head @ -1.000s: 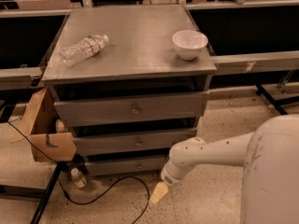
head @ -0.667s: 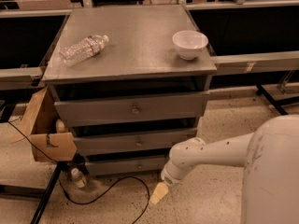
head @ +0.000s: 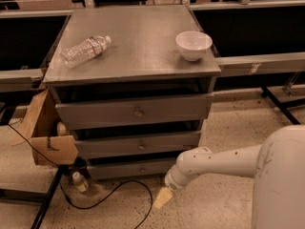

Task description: Open bottom drawer

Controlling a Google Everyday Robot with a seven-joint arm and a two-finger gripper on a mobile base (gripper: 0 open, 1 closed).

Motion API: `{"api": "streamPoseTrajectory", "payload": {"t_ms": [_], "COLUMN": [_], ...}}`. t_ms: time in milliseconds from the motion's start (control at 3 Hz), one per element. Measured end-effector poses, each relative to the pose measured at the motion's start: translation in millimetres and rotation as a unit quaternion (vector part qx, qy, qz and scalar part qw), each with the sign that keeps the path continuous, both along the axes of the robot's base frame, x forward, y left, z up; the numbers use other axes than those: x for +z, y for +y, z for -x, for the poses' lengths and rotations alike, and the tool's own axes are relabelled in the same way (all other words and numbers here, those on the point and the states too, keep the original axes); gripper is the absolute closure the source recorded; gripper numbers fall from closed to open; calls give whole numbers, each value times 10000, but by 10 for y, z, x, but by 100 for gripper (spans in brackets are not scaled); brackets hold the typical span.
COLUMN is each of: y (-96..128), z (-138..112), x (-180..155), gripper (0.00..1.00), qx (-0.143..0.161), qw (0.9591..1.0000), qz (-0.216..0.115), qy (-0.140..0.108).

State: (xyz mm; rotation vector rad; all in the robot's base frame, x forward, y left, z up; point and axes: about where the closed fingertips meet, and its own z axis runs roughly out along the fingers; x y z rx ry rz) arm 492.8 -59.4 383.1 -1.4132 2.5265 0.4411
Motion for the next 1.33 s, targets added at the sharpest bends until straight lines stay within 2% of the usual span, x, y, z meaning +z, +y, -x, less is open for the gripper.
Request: {"api": "streamPoseTrajectory", "payload": {"t_ms": [333, 667, 1000, 1333], "y": [-42, -18, 36, 36], "z": [-276, -597, -1029, -1029], "x": [-235, -496, -654, -655], "gripper": [0, 0, 0, 0], "qx": [147, 421, 673, 673], "qw": [9991, 9972, 9937, 9937], "qz": [-347, -457, -522, -522], "qy": [-207, -422, -732, -732]}}
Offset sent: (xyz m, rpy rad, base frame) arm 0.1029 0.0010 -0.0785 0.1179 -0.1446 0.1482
